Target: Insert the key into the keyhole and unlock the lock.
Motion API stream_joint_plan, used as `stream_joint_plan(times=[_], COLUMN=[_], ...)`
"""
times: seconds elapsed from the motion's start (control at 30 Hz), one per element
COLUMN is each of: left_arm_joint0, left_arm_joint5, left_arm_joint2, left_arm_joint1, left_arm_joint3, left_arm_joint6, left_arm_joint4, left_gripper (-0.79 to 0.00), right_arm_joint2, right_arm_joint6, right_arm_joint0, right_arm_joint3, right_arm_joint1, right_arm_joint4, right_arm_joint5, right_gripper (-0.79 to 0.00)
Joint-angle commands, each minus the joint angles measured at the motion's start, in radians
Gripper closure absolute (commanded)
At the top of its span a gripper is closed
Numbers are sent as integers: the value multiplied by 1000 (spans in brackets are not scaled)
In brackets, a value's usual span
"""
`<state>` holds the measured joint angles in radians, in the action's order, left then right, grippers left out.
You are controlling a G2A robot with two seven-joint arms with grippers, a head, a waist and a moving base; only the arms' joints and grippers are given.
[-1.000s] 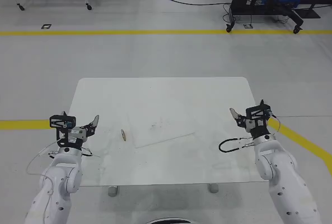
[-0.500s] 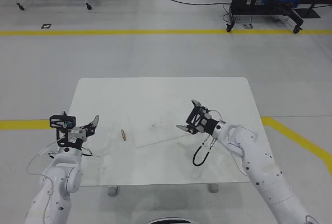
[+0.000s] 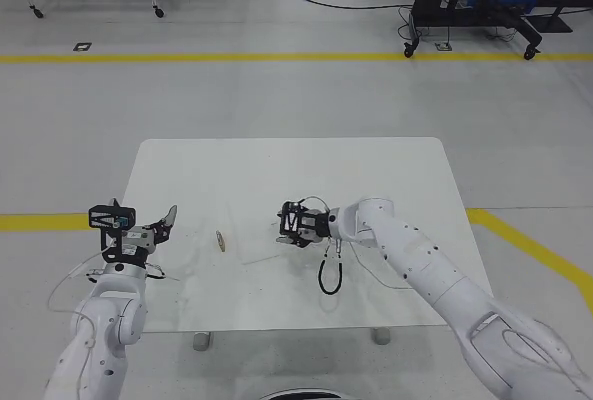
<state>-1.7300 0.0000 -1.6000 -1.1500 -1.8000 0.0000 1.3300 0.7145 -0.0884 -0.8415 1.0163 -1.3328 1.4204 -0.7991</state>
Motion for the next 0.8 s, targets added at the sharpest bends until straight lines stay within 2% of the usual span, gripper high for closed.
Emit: stream_joint_plan(times=[0.0,0.2,0.23,0.37,0.5,0.6,0.77], left_arm_joint0=[0,0,0,0,0,0,0], left_arm_joint5=[0,0,0,0,0,0,0], left_arm_joint2=[0,0,0,0,0,0,0], left_arm_joint1=[0,0,0,0,0,0,0], left_arm_joint3=[0,0,0,0,0,0,0], left_arm_joint6=[0,0,0,0,0,0,0], left_arm_joint4=[0,0,0,0,0,0,0], left_gripper=[-785,-785,-785,-785,-785,-785,-785], right_arm_joint2=[-30,-104,-113,-145,-170,-181,-168], right_arm_joint6=[-7,-18,-20,-28,-23,-36,55], right_arm_joint0=[31,99,108,140,167,184,212], right_arm_joint3=[-42,-142,-157,-214,-270,-319,-377], right_arm_joint1=[-19,-76,-85,-119,-146,-166,-172], right_arm_joint4=[6,5,2,-11,-12,-26,-44], right_arm_joint5=[29,68,72,87,88,77,24], right_gripper=[-477,-449,-391,-372,-259,0,0])
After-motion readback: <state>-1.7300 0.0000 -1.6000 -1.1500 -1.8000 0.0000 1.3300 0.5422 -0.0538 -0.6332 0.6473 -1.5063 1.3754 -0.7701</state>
